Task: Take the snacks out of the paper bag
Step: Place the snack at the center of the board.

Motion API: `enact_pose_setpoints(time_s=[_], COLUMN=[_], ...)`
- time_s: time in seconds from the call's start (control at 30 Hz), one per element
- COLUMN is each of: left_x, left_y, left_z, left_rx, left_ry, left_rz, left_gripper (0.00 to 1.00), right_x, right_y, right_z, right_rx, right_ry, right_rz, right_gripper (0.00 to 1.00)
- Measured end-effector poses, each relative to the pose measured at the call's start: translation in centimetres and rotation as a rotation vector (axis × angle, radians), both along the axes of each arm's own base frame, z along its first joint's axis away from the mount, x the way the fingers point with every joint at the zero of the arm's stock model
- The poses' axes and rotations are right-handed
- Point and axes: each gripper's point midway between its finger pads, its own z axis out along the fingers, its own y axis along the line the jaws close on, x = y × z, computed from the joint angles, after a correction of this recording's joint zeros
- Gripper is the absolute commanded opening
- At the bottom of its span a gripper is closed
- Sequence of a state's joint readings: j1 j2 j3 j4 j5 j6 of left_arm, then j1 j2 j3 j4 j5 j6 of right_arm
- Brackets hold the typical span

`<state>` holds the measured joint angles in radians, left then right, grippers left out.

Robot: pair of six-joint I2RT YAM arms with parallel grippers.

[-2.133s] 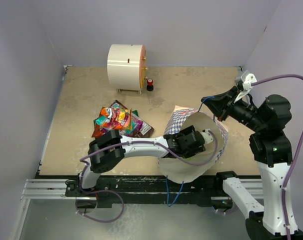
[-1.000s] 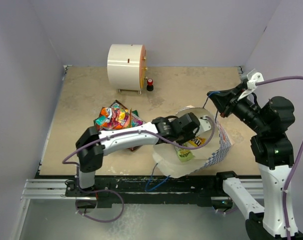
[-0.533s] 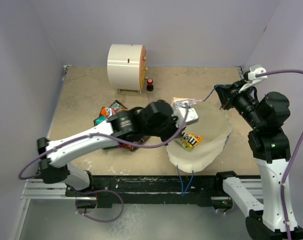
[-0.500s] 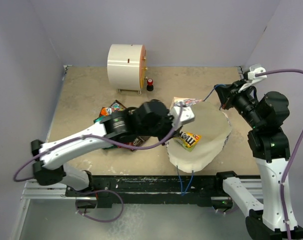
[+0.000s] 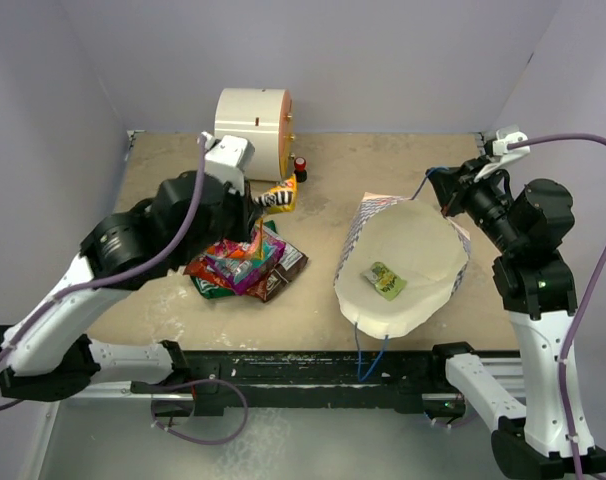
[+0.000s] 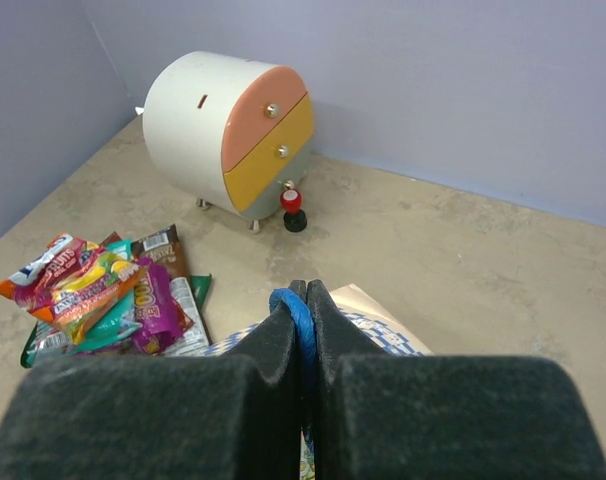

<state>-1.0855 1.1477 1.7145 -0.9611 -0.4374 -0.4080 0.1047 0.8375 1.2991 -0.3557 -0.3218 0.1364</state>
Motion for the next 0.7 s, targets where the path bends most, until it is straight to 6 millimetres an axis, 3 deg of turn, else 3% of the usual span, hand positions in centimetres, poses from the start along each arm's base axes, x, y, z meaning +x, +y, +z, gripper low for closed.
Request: enact_pose_setpoints(time_s=[0.13, 0.3, 0.5, 0.7], left_x=[4.3, 6.4, 7.2, 7.0], left_y=[3.1, 5.7, 8.5, 8.7], left_z=[-4.1, -9.7, -12.5, -14.4], left_rx=[0.086, 0.194, 0.245, 0.26], left_ry=[0.162, 0.388, 0.551, 0.637], left_rz=[0.265, 0.442, 0.636, 0.749], left_gripper=[0.0, 0.0, 0.0, 0.0], right_x=[0.0, 0.0, -0.1, -0.2], right_y=[0.0, 0.1, 0.1, 0.1], right_z=[0.0, 0.0, 0.0, 0.0], right_rx=[0.006, 0.014, 0.02, 0.02], right_ry=[0.002, 0.006, 0.01, 0.01], right_rz=[0.0, 0.0, 0.0, 0.0], right_gripper=[0.0, 0.0, 0.0, 0.0])
